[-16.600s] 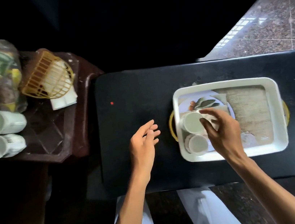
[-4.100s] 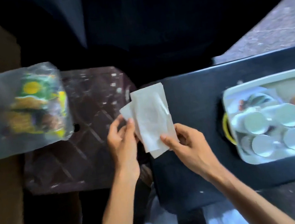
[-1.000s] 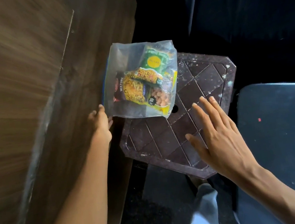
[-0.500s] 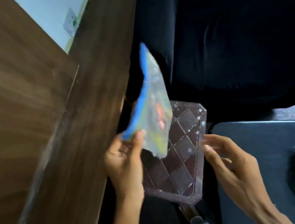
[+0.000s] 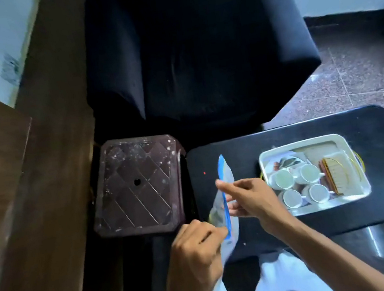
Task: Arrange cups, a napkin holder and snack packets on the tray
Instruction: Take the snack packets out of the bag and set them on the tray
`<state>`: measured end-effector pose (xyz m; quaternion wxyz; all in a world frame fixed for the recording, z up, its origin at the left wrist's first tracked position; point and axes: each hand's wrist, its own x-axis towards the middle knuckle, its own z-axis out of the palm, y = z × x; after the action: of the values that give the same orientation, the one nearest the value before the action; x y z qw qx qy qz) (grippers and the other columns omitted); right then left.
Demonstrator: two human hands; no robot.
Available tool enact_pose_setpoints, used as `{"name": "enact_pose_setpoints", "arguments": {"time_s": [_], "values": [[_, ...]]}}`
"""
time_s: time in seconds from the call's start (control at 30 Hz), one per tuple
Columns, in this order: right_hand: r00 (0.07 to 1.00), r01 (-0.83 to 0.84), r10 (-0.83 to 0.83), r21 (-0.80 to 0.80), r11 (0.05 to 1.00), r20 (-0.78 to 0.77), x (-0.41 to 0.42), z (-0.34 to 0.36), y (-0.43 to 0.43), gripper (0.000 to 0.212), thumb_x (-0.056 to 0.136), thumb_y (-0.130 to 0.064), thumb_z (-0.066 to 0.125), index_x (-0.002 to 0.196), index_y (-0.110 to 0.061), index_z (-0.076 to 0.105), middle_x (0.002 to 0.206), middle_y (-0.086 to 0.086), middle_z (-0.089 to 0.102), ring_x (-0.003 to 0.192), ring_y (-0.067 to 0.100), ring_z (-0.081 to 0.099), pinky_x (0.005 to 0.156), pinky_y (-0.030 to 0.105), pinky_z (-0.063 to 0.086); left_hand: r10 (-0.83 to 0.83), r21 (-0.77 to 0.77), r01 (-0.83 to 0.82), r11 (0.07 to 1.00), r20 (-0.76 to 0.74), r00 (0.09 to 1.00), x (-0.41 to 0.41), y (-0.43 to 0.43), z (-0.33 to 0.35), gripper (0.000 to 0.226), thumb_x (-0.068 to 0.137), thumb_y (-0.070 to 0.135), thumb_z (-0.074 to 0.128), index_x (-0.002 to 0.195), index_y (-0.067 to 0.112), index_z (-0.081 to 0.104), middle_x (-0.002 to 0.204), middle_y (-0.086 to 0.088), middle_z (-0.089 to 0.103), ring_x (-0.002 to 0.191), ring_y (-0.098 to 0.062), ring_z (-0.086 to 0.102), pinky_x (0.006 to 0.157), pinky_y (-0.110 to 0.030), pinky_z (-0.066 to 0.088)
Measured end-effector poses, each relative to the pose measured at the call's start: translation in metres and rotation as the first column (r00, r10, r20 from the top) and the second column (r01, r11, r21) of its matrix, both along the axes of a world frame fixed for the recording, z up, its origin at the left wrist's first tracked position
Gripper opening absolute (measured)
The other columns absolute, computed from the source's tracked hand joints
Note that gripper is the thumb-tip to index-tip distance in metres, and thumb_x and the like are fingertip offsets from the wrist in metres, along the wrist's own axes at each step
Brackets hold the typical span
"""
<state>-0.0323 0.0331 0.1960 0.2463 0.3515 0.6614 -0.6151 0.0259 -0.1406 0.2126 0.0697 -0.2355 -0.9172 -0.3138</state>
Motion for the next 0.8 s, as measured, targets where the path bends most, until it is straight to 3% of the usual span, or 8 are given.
{"name": "enact_pose_setpoints", "arguments": {"time_s": [0.1, 0.17, 0.23, 0.3, 0.37, 0.5, 0.63, 0.8], "values": [[0.999, -0.02, 0.019, 0.024, 1.0, 0.026, 0.034, 0.005, 0.049, 0.011, 0.083, -0.012, 0.075, 0.08, -0.002, 0.074, 0.068, 0.016, 0.07, 0.055, 0.013, 0.066, 0.054, 0.023, 0.057, -0.048, -0.017, 0.048, 0.999, -0.019, 0.999, 0.031, 0.052, 0.013, 0.028, 0.055, -0.008, 0.084, 0.072, 0.012, 0.076, 0.06, 0.0, 0.06, 0.052, -0.025, 0.054, 0.049, -0.032, 0.044], [0.997, -0.011, 0.013, -0.033, 0.999, 0.071, 0.05, 0.013, 0.083, 0.007, 0.083, -0.001, 0.07, 0.085, 0.005, 0.073, 0.084, 0.025, 0.074, 0.063, 0.02, 0.068, 0.06, 0.029, 0.061, 0.008, 0.085, -0.009, 0.996, 0.019, 1.0, 0.051, 0.085, 0.019, 0.021, 0.059, -0.003, 0.086, 0.07, 0.012, 0.078, 0.058, 0.001, 0.062, 0.049, -0.023, 0.055, 0.048, -0.028, 0.047], [0.993, 0.009, 0.01, -0.165, 0.986, 0.116, 0.062, 0.024, 0.114, 0.014, 0.083, 0.002, 0.071, 0.095, 0.01, 0.071, 0.092, 0.028, 0.075, 0.071, 0.027, 0.07, 0.069, 0.035, 0.061, 0.054, 0.24, -0.098, 0.966, 0.185, 0.981, 0.067, 0.111, 0.027, 0.008, 0.075, 0.028, 0.085, 0.078, 0.021, 0.083, 0.063, 0.007, 0.07, 0.054, -0.015, 0.062, 0.053, -0.023, 0.052], [0.991, 0.007, 0.029, -0.272, 0.962, 0.127, 0.076, 0.035, 0.141, 0.018, 0.083, 0.002, 0.073, 0.098, 0.013, 0.07, 0.088, 0.026, 0.076, 0.072, 0.029, 0.071, 0.066, 0.033, 0.061, 0.102, 0.378, -0.356, 0.855, 0.551, 0.829, 0.079, 0.135, 0.041, 0.027, 0.083, 0.056, 0.069, 0.094, 0.034, 0.082, 0.078, 0.007, 0.079, 0.065, -0.006, 0.07, 0.062, -0.019, 0.054], [0.995, -0.02, 0.052, -0.324, 0.946, 0.091, 0.091, 0.045, 0.164, 0.015, 0.082, 0.0, 0.076, 0.094, 0.008, 0.074, 0.086, 0.022, 0.077, 0.072, 0.027, 0.074, 0.062, 0.031, 0.062, 0.192, 0.384, -0.633, 0.671, 0.735, 0.65, 0.082, 0.163, 0.044, 0.017, 0.09, 0.048, 0.067, 0.097, 0.04, 0.08, 0.091, 0.006, 0.081, 0.078, -0.006, 0.074, 0.07, -0.016, 0.056], [0.996, -0.089, 0.09, -0.351, 0.932, -0.015, 0.107, 0.058, 0.19, 0.014, 0.078, -0.002, 0.081, 0.089, 0.004, 0.075, 0.082, 0.02, 0.078, 0.072, 0.022, 0.075, 0.063, 0.026, 0.059, 0.328, 0.269, -0.758, 0.594, 0.779, 0.534, 0.071, 0.214, 0.05, 0.016, 0.092, 0.014, 0.07, 0.1, 0.026, 0.078, 0.094, 0.006, 0.082, 0.091, -0.012, 0.078, 0.081, -0.029, 0.062], [0.97, -0.218, 0.183, -0.241, 0.946, -0.157, 0.106, 0.067, 0.208, 0.015, 0.075, -0.005, 0.084, 0.086, 0.001, 0.076, 0.076, 0.017, 0.078, 0.071, 0.019, 0.075, 0.065, 0.026, 0.057, 0.382, 0.303, -0.784, 0.542, 0.742, 0.551, 0.066, 0.248, 0.06, 0.011, 0.085, 0.019, 0.08, 0.083, 0.031, 0.078, 0.078, 0.004, 0.081, 0.071, -0.011, 0.079, 0.061, -0.018, 0.059], [0.933, -0.293, 0.247, -0.154, 0.944, -0.26, 0.107, 0.073, 0.221, 0.013, 0.069, -0.013, 0.088, 0.075, -0.007, 0.078, 0.068, 0.01, 0.077, 0.067, 0.019, 0.075, 0.066, 0.03, 0.061, 0.408, 0.283, -0.804, 0.523, 0.745, 0.528, 0.065, 0.271, 0.062, 0.011, 0.077, 0.038, 0.08, 0.082, 0.029, 0.079, 0.07, 0.002, 0.08, 0.066, -0.014, 0.078, 0.061, -0.033, 0.063]]}}
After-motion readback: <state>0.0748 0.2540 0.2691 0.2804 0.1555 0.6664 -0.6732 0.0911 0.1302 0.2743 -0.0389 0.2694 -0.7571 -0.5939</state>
